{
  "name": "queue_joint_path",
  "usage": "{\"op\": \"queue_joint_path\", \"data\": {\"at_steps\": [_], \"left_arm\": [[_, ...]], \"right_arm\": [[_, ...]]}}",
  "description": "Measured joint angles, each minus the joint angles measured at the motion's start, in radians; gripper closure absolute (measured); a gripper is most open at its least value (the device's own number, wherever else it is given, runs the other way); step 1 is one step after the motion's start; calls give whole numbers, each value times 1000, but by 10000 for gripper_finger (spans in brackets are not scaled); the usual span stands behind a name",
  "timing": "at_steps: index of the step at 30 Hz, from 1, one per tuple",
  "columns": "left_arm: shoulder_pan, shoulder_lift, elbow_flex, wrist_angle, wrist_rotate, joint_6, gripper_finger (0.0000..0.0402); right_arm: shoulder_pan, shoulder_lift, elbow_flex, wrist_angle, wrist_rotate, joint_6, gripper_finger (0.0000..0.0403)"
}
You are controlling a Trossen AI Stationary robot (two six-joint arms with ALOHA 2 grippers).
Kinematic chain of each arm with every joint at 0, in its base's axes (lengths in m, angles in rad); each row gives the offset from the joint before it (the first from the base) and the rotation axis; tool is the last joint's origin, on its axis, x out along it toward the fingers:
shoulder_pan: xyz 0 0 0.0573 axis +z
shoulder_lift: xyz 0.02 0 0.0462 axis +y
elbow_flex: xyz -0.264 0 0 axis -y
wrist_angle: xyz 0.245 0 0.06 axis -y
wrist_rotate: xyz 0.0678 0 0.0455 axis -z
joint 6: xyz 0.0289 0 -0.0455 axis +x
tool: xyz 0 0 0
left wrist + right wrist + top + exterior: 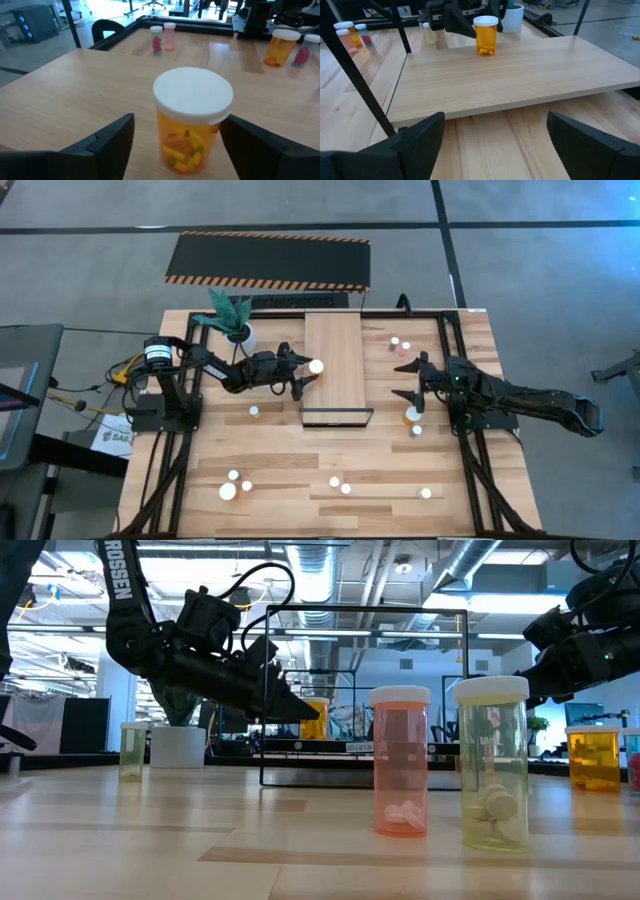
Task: Pick and place medicine bottles onto shelf by color
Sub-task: Put the top left large orange pill bottle on the shelf
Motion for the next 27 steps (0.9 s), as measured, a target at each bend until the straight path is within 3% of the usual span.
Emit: {"op": "queue_joint_path", "data": {"at_steps": [8,17,27], "left_arm": [[8,0,5,34,0,23,173],[26,-1,97,-140,25,21,210],[45,-1,104,-134,26,15,230]], "right_arm": [[0,0,0,0,0,0,29],[0,0,0,0,0,0,29],[0,0,0,0,0,0,29]]}}
